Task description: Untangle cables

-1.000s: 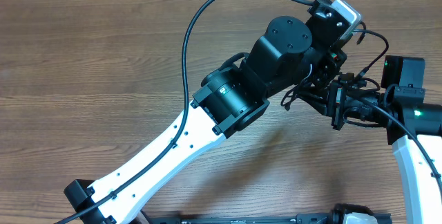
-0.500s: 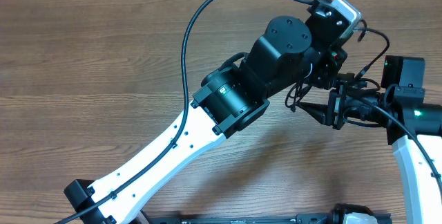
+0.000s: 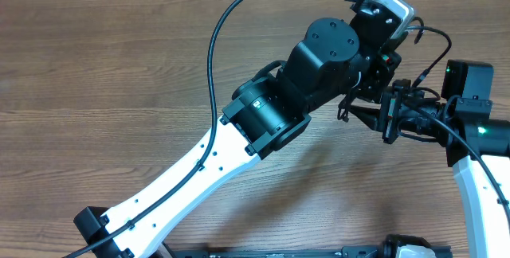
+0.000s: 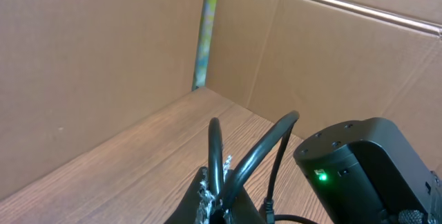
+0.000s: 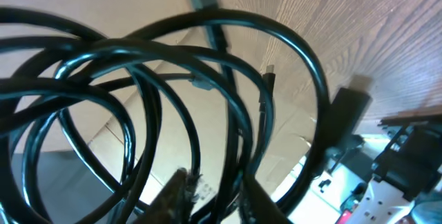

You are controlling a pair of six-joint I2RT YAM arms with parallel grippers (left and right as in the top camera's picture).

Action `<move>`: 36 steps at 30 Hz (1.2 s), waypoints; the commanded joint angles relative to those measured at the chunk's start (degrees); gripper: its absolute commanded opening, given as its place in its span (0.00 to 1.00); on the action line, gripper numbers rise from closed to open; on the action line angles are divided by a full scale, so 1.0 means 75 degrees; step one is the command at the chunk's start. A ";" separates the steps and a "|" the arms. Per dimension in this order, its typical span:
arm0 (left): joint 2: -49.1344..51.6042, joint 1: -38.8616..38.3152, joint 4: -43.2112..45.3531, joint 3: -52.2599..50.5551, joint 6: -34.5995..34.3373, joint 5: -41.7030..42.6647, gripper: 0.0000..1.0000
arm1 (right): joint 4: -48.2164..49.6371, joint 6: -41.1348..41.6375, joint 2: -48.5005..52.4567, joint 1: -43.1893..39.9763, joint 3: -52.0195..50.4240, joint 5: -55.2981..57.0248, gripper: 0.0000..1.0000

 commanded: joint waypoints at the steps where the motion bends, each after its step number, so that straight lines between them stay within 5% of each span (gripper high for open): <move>1: -0.0009 -0.0052 0.0015 0.0102 -0.0242 -0.0023 0.04 | 0.0050 0.0047 0.0017 0.0029 0.0143 -0.0096 0.17; 27: -0.0009 -0.0038 -0.0239 0.0102 -0.0207 -0.0058 0.04 | 0.0015 -0.0414 0.0017 0.0029 0.0143 0.0207 0.04; 36: -0.0009 0.0090 -0.1154 0.0102 -0.0609 -0.1128 0.04 | -0.0603 -0.1061 0.0017 0.0029 0.0143 0.1300 0.04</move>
